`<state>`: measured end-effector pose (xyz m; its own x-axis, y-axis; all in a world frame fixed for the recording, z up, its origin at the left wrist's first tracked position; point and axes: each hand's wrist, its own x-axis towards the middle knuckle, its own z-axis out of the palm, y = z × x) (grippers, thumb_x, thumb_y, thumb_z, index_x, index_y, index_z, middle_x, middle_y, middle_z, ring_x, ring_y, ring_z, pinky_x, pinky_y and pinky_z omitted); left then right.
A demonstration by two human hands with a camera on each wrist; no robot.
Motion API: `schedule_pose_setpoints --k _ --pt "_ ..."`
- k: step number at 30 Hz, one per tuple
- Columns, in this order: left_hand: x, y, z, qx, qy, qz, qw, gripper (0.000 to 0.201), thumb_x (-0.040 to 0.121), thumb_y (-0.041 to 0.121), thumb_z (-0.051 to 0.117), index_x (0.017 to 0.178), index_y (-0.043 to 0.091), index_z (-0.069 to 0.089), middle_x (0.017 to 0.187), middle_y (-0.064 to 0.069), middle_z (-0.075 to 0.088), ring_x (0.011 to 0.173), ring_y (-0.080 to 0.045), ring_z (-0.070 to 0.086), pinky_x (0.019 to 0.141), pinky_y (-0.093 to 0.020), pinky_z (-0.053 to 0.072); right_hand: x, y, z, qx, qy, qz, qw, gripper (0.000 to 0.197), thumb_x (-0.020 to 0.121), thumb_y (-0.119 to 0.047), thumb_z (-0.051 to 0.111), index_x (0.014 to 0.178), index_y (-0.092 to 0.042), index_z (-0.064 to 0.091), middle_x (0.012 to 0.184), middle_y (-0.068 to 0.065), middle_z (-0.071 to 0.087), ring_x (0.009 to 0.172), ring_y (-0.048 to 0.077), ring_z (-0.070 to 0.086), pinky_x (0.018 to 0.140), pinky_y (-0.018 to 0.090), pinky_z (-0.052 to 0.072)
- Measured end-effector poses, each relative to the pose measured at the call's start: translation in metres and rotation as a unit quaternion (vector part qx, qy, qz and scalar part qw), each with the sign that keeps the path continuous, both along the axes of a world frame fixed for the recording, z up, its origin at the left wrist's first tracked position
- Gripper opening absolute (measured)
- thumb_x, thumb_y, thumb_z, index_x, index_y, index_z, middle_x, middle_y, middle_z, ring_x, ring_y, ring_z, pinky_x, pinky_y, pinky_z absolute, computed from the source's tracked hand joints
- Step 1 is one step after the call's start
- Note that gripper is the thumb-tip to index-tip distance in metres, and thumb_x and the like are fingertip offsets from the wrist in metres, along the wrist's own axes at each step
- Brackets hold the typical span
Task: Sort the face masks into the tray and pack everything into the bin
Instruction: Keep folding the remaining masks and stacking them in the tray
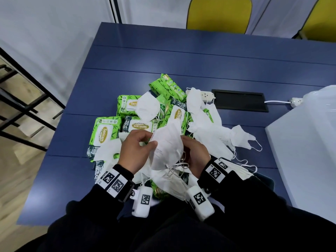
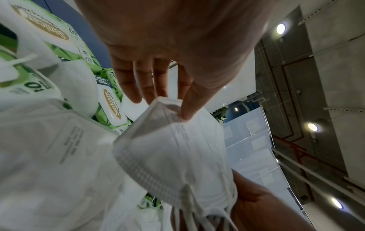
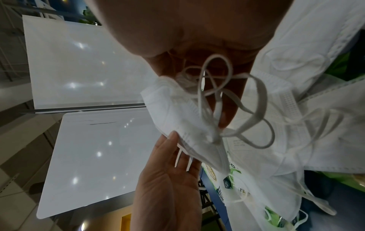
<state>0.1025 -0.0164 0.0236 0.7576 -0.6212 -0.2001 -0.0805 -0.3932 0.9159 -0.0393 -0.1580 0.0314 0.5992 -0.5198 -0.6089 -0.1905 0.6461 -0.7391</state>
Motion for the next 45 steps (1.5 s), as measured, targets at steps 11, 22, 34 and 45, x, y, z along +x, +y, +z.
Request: schedule_pose_setpoints --k 11,22,34,45 --pt "0.001 0.007 -0.008 -0.070 0.061 0.042 0.995 0.041 0.088 0.004 0.074 0.116 0.033 0.070 0.085 0.000 0.068 0.081 -0.019 0.068 0.083 -0.037 0.054 -0.014 0.004 0.006 -0.050 -0.003 0.210 0.976 0.006 0.084 0.003 0.074 0.085 -0.003 0.072 0.074 0.016 0.071 0.059 0.024 0.067 0.058 0.032 0.058" --pt "0.011 0.021 -0.024 -0.107 0.158 0.139 0.972 0.035 0.090 -0.007 0.069 0.113 0.020 0.065 0.076 0.006 0.070 0.064 -0.011 0.063 0.063 -0.030 0.050 -0.007 -0.013 0.019 0.215 -0.115 -0.011 0.970 0.011 0.082 -0.015 0.049 0.075 -0.007 0.053 0.055 0.003 0.028 0.051 0.021 0.036 0.074 0.041 0.053" --pt "0.020 -0.002 0.008 -0.117 0.062 0.033 0.991 0.040 0.086 -0.006 0.074 0.114 0.022 0.072 0.093 0.001 0.071 0.078 -0.021 0.066 0.077 -0.046 0.058 0.005 -0.039 0.015 -0.067 0.033 0.203 0.976 0.037 0.090 -0.044 0.070 0.080 -0.010 0.062 0.071 0.007 0.045 0.055 0.018 0.042 0.059 0.033 0.041" --pt "-0.003 -0.007 -0.003 -0.072 -0.018 -0.050 0.996 0.056 0.091 0.015 0.057 0.139 0.043 0.058 0.128 0.010 0.070 0.115 -0.015 0.067 0.106 -0.048 0.051 0.026 -0.025 0.010 -0.232 0.007 0.189 0.954 0.014 0.103 -0.018 0.056 0.114 -0.012 0.061 0.098 -0.004 0.070 0.092 0.009 0.064 0.086 0.027 0.048"
